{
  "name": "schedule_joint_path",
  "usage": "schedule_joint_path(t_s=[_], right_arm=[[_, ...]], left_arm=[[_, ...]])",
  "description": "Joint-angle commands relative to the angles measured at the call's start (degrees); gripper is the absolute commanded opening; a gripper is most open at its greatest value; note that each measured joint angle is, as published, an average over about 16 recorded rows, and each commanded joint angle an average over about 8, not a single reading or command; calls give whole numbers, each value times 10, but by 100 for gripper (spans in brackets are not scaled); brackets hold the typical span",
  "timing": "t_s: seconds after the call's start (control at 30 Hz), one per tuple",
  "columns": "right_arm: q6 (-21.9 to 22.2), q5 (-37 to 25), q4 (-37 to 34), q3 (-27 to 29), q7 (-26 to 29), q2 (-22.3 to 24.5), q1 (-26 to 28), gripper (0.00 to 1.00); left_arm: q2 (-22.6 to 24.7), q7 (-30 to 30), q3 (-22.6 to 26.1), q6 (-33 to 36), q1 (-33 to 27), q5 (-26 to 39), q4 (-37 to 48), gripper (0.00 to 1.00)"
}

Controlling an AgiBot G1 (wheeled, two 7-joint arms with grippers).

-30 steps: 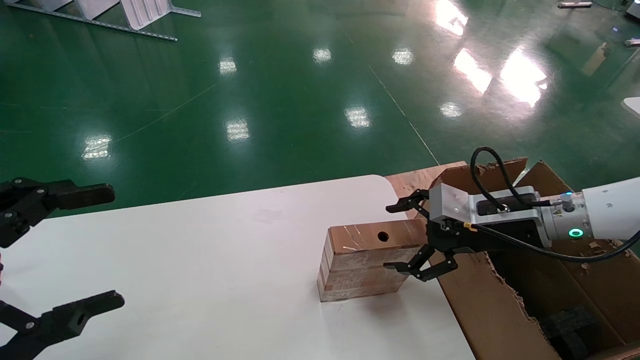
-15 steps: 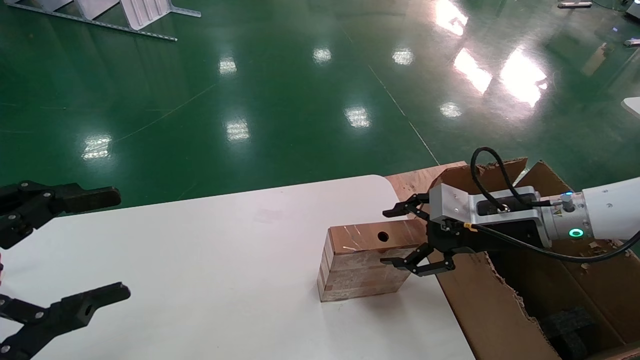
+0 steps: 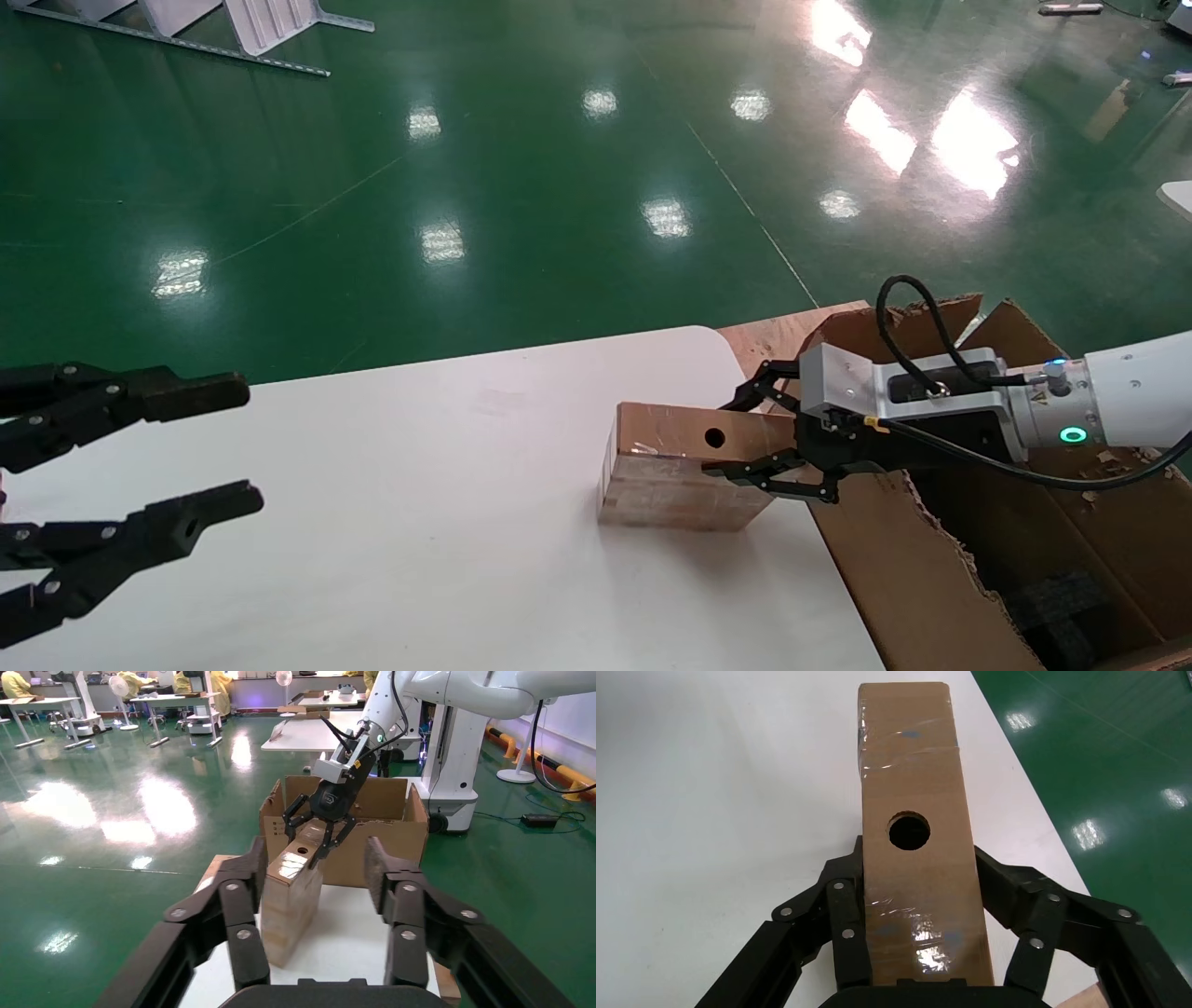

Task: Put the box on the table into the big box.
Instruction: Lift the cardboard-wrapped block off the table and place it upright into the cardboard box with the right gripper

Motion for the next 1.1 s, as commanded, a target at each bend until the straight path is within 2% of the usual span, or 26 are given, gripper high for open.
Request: schedule_joint_path(t_s=[0.03,0.17,0.3,0.47,0.6,0.73,0.87,0.97,1.1], right_arm=[[1,-2,0,-1,-1,-1,-1,0],[-15,19,3,5,13,7,3,0],[-34,67,14,19,43,33,15,0],[-38,135,23,39,84,95,36,0],[-28,163,4,57,105,162,52,0],[-11,164,-46,72,105,228,61,0],[1,155,-119,77,90,274,57,0],[4,146,-181,71,71,287,45,0],[8,138,-265,60,44,281,26,0]], left_arm=[[0,0,0,0,0,0,0,0],[0,0,0,0,0,0,0,0],[0,0,0,0,0,0,0,0],[0,0,0,0,0,0,0,0],[0,0,0,0,0,0,0,0],[0,0,0,0,0,0,0,0],[0,0,0,0,0,0,0,0],[0,0,0,0,0,0,0,0],[0,0,0,0,0,0,0,0]])
